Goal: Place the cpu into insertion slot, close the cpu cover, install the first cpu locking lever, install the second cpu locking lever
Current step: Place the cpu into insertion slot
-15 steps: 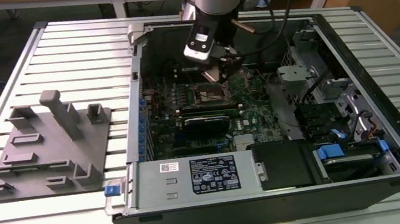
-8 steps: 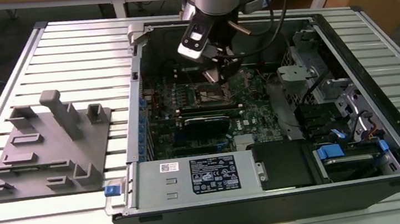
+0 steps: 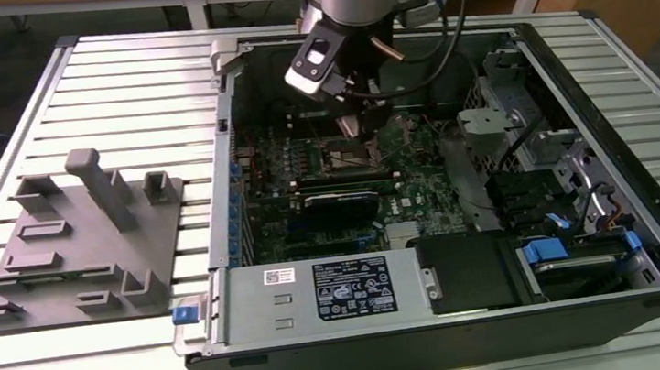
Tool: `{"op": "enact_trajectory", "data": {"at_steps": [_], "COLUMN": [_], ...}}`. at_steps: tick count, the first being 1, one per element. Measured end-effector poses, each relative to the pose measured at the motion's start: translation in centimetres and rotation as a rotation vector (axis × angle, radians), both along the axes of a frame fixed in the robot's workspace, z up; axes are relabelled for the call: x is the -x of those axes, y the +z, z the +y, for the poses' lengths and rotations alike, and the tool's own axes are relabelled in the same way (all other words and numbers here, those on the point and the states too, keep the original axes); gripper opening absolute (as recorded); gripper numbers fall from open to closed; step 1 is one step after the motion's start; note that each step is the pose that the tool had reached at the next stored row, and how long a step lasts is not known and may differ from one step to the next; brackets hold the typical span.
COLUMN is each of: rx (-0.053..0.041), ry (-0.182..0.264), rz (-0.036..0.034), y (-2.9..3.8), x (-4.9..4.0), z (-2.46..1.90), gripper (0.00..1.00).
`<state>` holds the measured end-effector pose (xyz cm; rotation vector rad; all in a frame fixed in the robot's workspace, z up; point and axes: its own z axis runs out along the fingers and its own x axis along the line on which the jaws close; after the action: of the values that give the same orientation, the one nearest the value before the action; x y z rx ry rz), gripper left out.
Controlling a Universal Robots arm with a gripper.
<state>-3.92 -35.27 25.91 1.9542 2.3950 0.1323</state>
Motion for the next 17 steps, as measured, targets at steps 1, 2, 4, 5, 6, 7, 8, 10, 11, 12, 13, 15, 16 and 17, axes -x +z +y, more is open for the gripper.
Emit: {"op": "enact_trajectory", "data": {"at_steps": [1,2,4,5,6,7,8,10,11,12,13,15,16,17], "rx": [-0.0001,-0.0001,0.0000,-0.0001,-0.0001,-0.0001,0.0000,0.0000,0.0000,-0.0001,-0.0005,-0.0040,-0.0058,-0.0061], "ry": [-0.018,-0.036,-0.072,-0.090,-0.109,-0.127,-0.144,-0.156,-0.156,-0.157,-0.157,-0.157,-0.157,-0.160], "rz": [-0.0001,0.0000,0.0000,-0.0001,0.0000,0.0000,0.0000,0.0001,0.0000,0.0000,0.0000,0.0002,0.0003,0.0003], "y": [-0.02,-0.03,-0.06,-0.08,-0.10,-0.11,-0.13,-0.14,-0.15,-0.16,-0.18,-0.24,-0.29,-0.37], "x": [0.00,0.00,0.00,0.00,0.00,0.00,0.00,0.00,0.00,0.01,0.06,0.17,0.22,0.24], "z": [0.00,0.00,0.00,0.00,0.00,0.00,0.00,0.00,0.00,0.01,0.02,0.04,0.05,0.07], "gripper": [0.54,0.54,0.54,0.54,0.54,0.54,0.54,0.54,0.54,0.54,0.54,0.54,0.54,0.54]}}
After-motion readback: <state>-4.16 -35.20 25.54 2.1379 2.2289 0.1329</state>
